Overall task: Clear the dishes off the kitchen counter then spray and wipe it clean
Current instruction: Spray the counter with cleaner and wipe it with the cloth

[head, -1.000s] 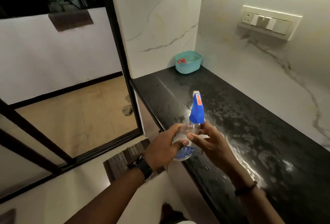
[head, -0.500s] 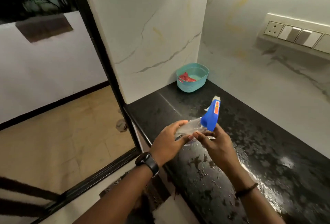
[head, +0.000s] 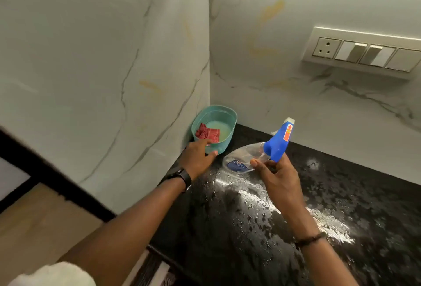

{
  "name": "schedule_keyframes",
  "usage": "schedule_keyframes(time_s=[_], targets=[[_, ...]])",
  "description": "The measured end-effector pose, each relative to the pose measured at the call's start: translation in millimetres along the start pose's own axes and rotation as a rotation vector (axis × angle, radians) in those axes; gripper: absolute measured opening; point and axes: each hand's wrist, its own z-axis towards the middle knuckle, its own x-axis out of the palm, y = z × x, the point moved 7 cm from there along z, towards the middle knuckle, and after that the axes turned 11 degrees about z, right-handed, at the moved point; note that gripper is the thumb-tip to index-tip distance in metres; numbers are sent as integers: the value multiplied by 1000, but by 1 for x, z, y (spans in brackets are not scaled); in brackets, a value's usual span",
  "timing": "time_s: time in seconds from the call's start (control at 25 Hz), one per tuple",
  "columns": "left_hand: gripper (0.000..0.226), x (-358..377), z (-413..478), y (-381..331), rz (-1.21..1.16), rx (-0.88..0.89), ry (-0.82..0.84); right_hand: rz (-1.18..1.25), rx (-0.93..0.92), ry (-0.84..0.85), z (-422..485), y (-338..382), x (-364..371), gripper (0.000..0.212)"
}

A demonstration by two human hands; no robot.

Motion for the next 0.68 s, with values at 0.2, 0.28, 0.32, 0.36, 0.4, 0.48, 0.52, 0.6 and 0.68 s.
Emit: schedule_keyframes(time_s=[0.2, 0.28, 0.32, 0.36, 0.4, 0.48, 0.52, 0.6, 0.68], targets=[[33, -3, 105, 8, 503, 85, 169, 30, -24, -133, 5, 10, 23, 27], [36, 7, 122, 10, 661, 85, 259, 15, -31, -150, 1, 12, 28, 26], [37, 16, 130, 10, 731, 86, 299, 3, -31, -155, 1, 12, 29, 27], [38, 27, 138, 12, 790, 84, 343, -8, -29, -158, 2, 13, 29, 28], [37, 34, 143, 11, 833, 84, 367, -16, -27, -168, 5, 12, 29, 28], [32, 39, 155, 8, 834, 94, 314, -21, -34, -193, 16, 12, 29, 29], [31, 38, 158, 7, 812, 111, 279, -23, -41, -203, 23, 13, 31, 31], [31, 27, 157, 3, 738, 136, 194, -32, -62, -208, 38, 18, 36, 31], [32, 5, 150, -8, 534, 125, 91, -31, -86, -224, 54, 22, 40, 29]])
